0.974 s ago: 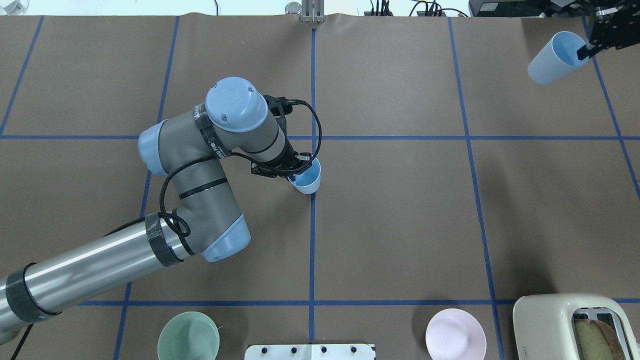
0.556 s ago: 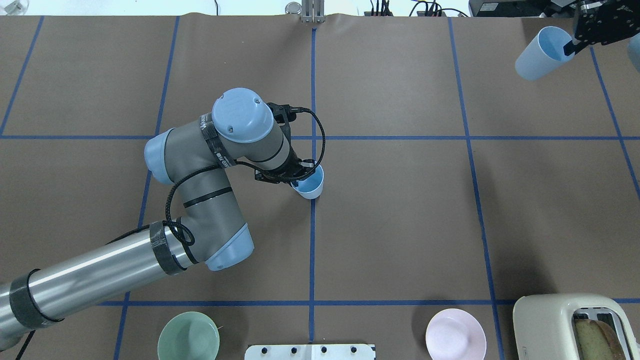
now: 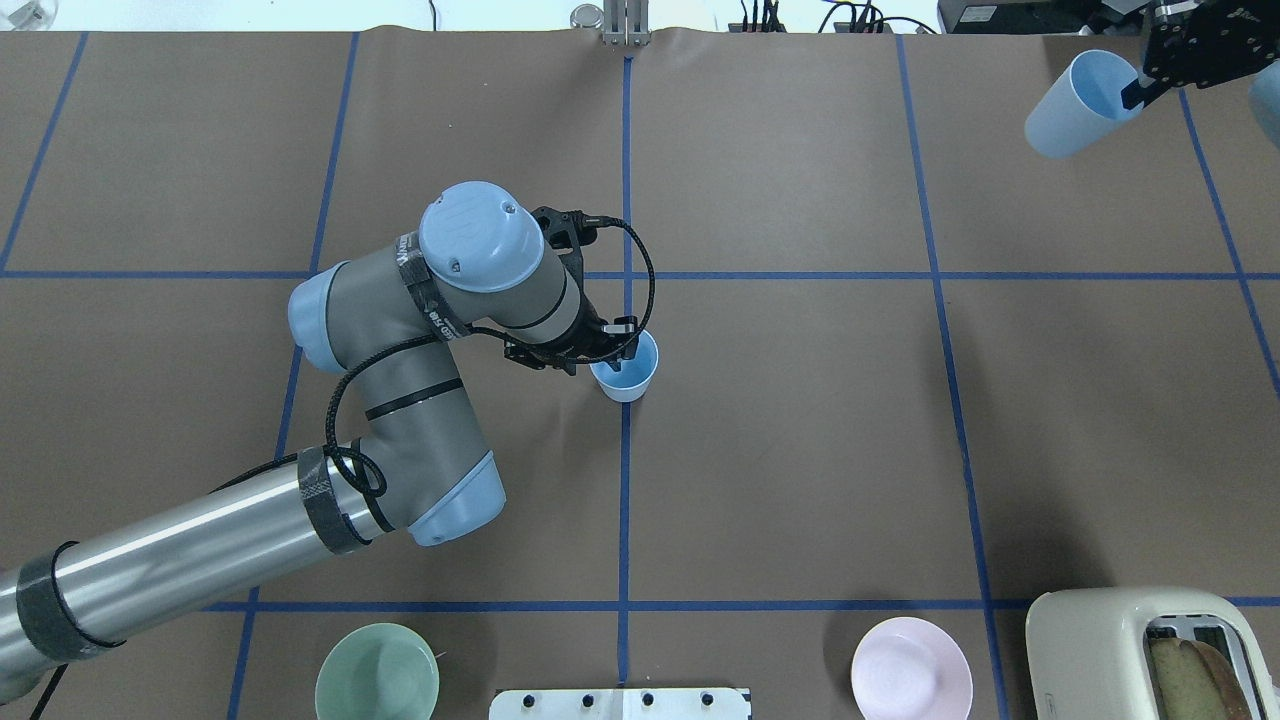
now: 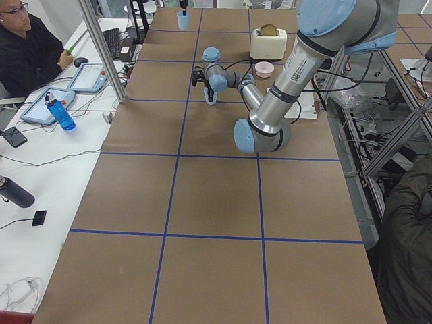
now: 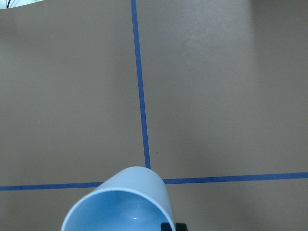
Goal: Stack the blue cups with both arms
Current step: 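Open and withdraw the left gripper while the right gripper lifts its cup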
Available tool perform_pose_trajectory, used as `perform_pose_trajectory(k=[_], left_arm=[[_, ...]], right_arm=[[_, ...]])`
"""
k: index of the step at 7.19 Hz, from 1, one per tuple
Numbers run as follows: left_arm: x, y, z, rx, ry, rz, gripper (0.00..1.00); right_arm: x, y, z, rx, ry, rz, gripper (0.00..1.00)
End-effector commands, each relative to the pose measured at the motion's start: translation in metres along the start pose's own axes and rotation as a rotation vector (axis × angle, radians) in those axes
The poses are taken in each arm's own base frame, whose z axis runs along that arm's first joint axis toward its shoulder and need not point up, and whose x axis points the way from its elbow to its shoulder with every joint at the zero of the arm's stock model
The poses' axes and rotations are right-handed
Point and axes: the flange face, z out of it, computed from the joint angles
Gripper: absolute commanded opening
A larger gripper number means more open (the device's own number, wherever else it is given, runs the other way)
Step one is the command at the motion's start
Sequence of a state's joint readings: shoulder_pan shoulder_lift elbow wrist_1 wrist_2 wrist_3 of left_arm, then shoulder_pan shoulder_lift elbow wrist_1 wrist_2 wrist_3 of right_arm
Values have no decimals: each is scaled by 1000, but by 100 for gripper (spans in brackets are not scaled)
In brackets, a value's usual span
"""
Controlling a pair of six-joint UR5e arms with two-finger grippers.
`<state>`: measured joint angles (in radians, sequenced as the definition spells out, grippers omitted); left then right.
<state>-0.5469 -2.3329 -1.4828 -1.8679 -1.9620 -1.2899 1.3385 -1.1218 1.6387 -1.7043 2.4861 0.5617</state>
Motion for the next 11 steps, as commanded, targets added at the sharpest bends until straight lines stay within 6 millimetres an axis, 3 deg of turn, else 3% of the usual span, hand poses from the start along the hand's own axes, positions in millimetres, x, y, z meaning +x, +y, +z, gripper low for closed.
perform_pose_trajectory(k=[1,2,4,6,9,11], left_arm=[[-1,-8,-23,19,30,24,98],[-23,-35,-53,31,46,61,98],[-101,-93,-109,3,69,100,98],[-186,-143,-152,49,37,155,98],[-303,-181,-206,85,-6,227,98],[-368,-183,-228,86,-21,274,98]], right_arm=[[-30,1,-2,5,-12,36,0],[-61,8,2,-1,-25,59,0],[-138,44,24,-12,-32,119,0],[-207,90,52,2,-21,146,0],[-266,147,88,39,-42,174,0],[-310,171,94,53,-65,209,0]])
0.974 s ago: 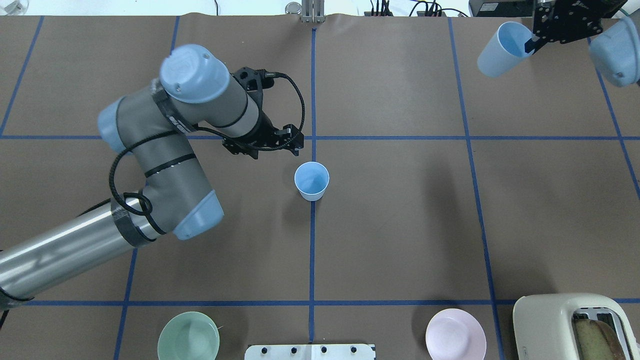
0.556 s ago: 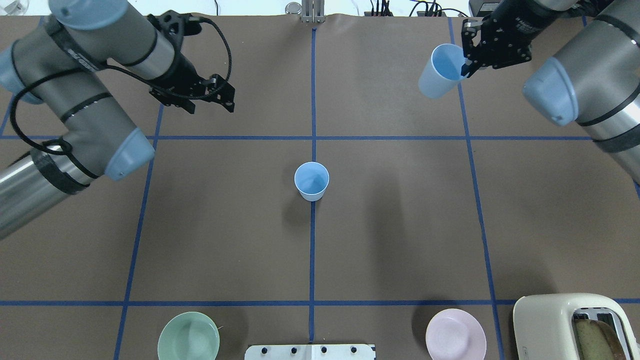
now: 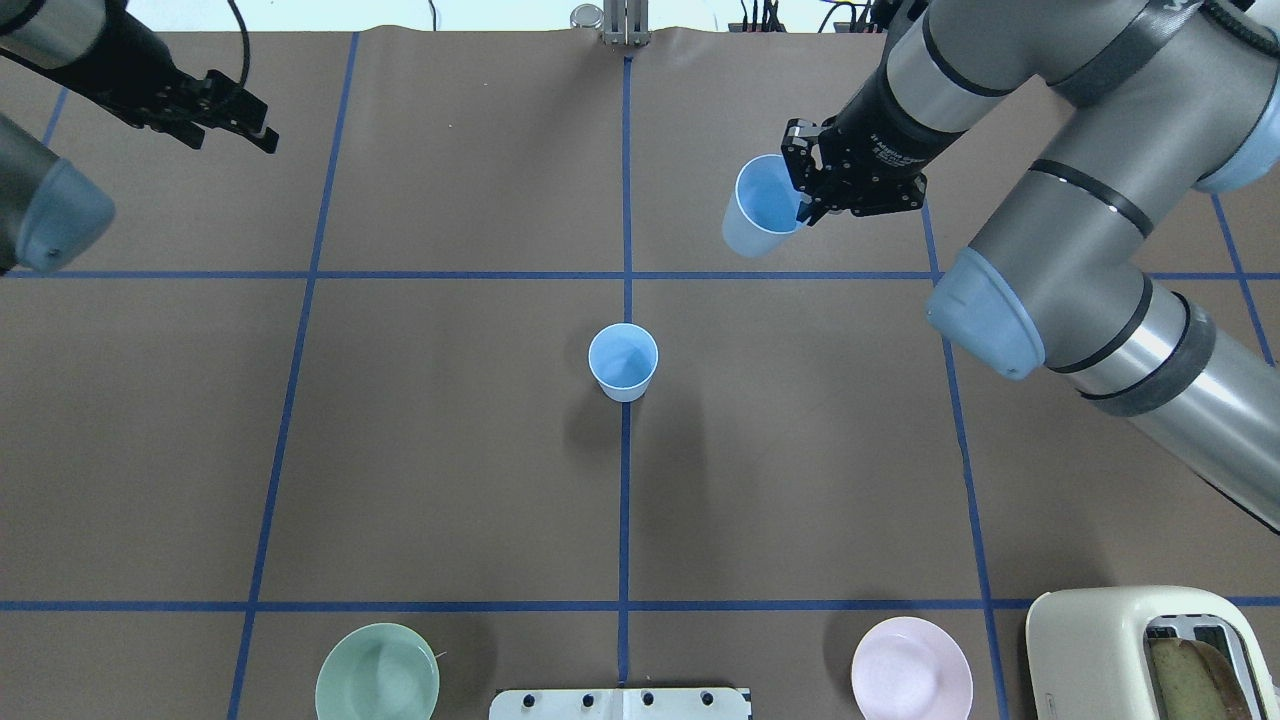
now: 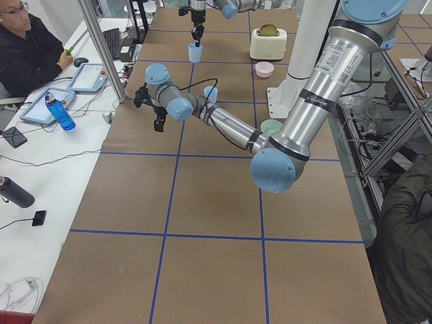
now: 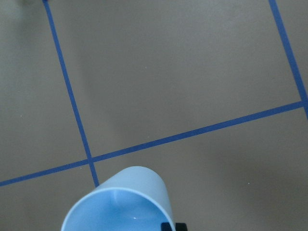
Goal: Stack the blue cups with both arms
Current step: 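Carry the held cup with the right gripper over the standing cup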
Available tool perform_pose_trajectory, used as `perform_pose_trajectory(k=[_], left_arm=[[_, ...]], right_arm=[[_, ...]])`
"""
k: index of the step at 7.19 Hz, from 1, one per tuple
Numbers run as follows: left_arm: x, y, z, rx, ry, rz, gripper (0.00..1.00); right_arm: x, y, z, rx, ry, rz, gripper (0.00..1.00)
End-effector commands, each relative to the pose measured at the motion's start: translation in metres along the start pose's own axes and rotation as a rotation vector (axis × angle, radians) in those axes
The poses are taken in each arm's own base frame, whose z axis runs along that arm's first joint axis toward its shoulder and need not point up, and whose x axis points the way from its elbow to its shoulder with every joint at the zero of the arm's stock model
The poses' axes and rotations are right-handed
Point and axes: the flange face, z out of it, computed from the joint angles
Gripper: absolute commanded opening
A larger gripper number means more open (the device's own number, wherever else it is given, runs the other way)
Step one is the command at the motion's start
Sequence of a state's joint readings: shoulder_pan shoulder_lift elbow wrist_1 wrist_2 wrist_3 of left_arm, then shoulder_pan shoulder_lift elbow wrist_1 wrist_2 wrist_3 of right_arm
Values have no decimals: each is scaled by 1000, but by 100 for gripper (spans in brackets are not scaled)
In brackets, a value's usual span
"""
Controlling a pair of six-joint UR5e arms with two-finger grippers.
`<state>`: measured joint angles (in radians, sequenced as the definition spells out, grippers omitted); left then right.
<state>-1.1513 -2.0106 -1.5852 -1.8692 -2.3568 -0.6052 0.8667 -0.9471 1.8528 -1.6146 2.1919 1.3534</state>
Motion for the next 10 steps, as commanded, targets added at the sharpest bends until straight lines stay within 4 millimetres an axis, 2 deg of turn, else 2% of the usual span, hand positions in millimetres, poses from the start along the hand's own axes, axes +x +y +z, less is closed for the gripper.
perform_pose_trajectory(k=[1,3,4,6,7,10], left_arm=[[-71,13,-19,5,-36,57,98],[-109,15,-35,-2,-18,76,98],[-138,21,-40,-4,-34,81,98],[-188,23,-46,-22,-29,105,98],[-201,22,-52,-17,-30,117,98],[-204,25,-52,-20,-29,113,98]], right_arm=[[-37,39,16,23,-9,15,0],[-45,64,41,37,14,-10,0],[-50,77,56,56,28,-2,0],[-70,88,63,54,25,-13,0],[-82,88,68,59,28,-14,0],[-83,103,89,72,54,-29,0]])
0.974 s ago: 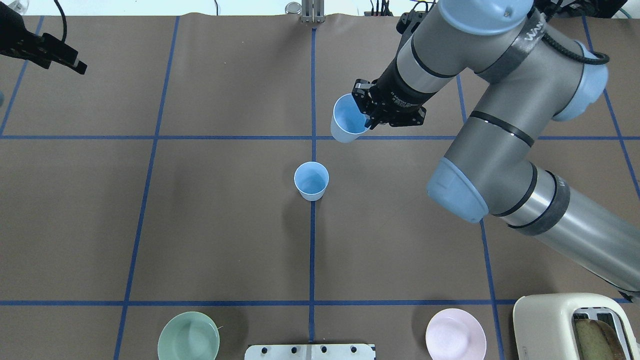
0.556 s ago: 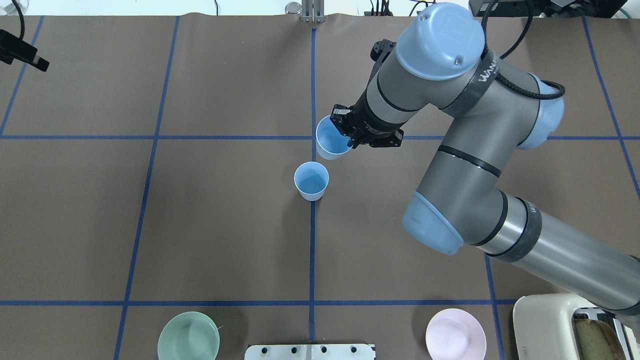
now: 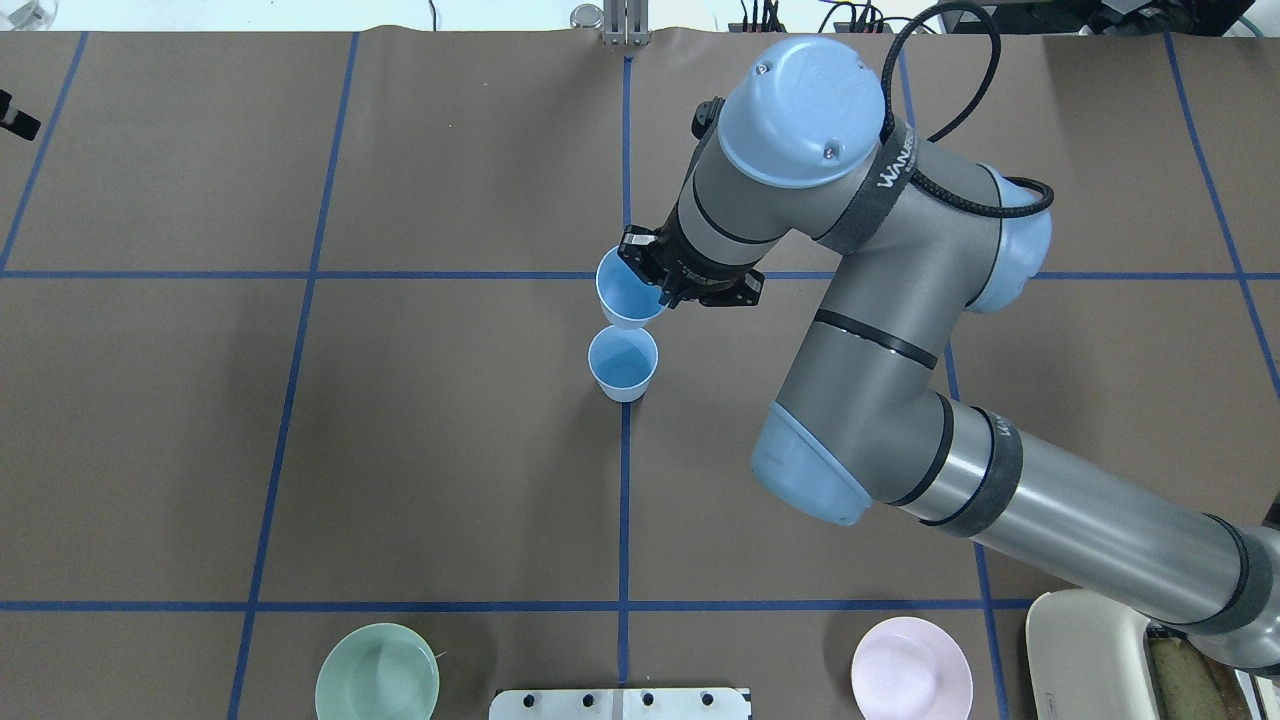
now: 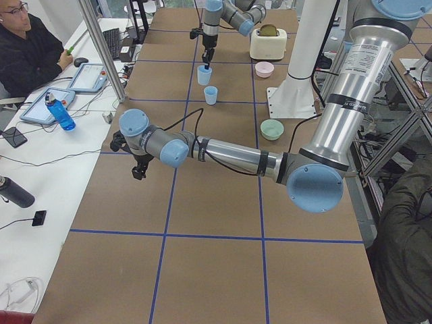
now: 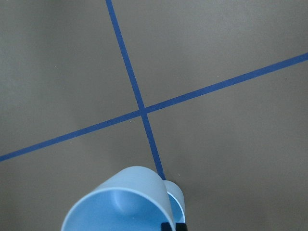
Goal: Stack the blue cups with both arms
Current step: 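Carry the held cup with the right gripper over the standing cup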
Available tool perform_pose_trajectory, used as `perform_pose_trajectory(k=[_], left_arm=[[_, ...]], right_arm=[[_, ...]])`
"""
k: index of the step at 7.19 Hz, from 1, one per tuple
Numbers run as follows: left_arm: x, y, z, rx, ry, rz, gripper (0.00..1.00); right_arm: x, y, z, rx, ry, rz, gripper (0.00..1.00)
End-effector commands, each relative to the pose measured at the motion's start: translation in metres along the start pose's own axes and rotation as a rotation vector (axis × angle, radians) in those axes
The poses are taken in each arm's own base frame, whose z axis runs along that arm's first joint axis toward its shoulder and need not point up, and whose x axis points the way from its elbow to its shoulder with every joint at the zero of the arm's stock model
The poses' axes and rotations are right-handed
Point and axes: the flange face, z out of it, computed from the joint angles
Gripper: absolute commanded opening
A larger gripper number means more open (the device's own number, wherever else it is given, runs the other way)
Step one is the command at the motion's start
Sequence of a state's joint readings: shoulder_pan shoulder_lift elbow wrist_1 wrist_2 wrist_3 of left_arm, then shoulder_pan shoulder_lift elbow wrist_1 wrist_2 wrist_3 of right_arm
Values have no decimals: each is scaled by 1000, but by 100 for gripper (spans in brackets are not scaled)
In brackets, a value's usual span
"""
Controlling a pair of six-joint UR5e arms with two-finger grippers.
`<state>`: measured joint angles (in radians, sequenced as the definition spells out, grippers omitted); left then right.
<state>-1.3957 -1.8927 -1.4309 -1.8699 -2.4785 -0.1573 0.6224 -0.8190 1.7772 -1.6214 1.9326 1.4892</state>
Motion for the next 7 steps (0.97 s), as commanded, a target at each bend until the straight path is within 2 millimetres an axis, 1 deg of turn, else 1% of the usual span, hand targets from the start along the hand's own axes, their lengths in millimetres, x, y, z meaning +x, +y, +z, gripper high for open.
perform_pose_trajectory(k=[1,3,7], left_arm=[[-1,1,0,-1,3,-1,98],[-2,1,0,-2,2,-2,98],[-3,2,1,-4,2,-4,98]], right_arm=[[-3,12,13,8,15,-12,0],[-5,27,23,16,25,-13,0],[-2,37,32,25,36,-20,0]])
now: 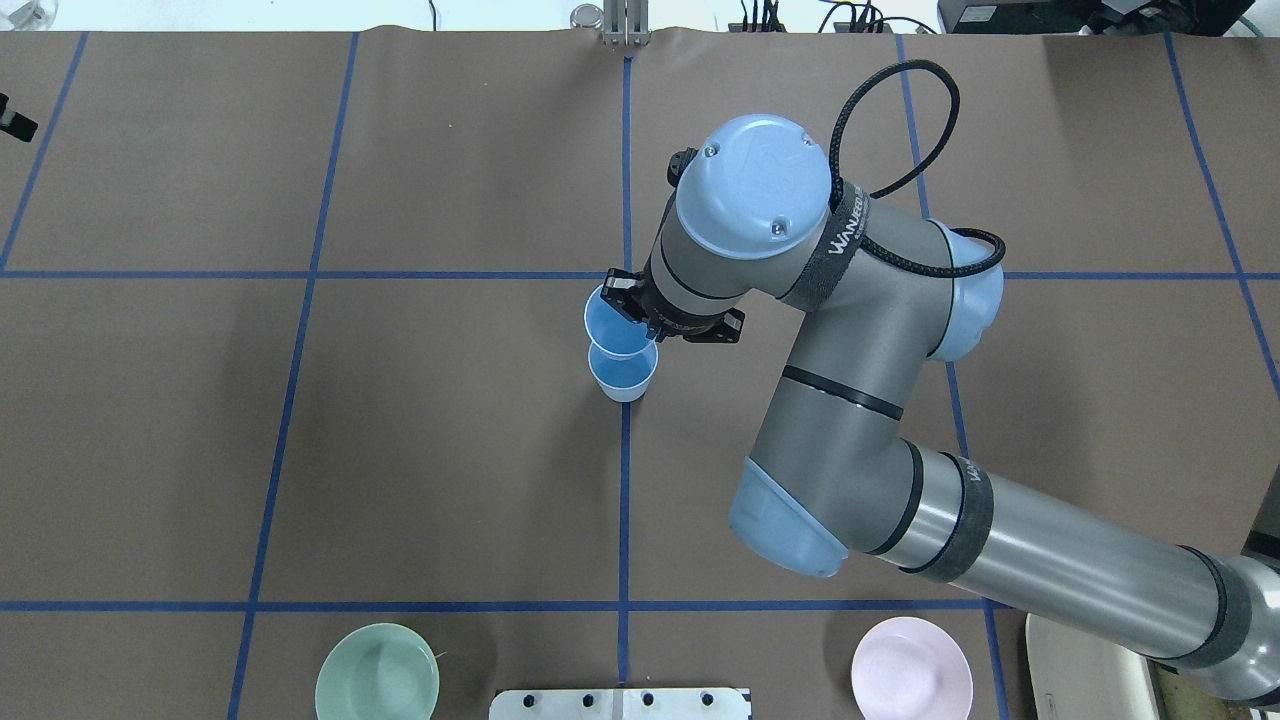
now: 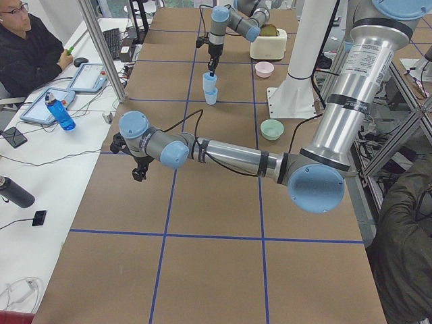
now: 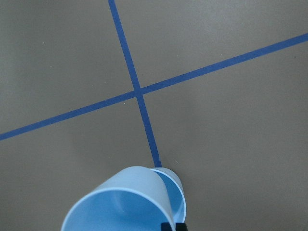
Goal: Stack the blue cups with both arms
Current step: 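Lower the held cup into the standing cup and open the right gripper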
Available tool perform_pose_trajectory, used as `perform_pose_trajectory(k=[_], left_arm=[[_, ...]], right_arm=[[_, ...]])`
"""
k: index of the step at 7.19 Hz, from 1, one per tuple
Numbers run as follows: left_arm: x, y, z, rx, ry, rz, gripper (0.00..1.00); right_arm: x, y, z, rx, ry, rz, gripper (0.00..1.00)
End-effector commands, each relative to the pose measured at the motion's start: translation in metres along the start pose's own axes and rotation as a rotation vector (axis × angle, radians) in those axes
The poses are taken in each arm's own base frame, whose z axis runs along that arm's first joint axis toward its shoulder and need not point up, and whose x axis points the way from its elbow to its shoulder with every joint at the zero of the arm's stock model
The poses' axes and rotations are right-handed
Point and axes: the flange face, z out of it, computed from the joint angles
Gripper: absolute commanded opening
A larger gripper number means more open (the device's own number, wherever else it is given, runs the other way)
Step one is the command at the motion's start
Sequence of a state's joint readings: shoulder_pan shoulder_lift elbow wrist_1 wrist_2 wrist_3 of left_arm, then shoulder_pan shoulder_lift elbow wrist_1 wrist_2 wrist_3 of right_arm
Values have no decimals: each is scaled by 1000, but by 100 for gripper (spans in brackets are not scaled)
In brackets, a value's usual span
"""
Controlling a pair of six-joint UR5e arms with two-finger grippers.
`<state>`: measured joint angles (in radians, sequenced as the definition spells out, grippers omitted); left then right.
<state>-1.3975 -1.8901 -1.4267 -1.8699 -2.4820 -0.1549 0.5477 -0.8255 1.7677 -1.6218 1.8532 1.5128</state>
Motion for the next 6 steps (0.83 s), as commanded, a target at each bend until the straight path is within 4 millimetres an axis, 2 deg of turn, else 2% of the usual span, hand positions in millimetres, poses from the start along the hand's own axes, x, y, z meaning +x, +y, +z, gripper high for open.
perform_pose_trajectory(k=[1,6], left_arm=[[0,0,0,0,0,0,98],[-1,0,2,-4,0,-3,98]], right_arm=[[-1,7,6,9,6,-9,0],[0,9,7,13,9,-10,0]])
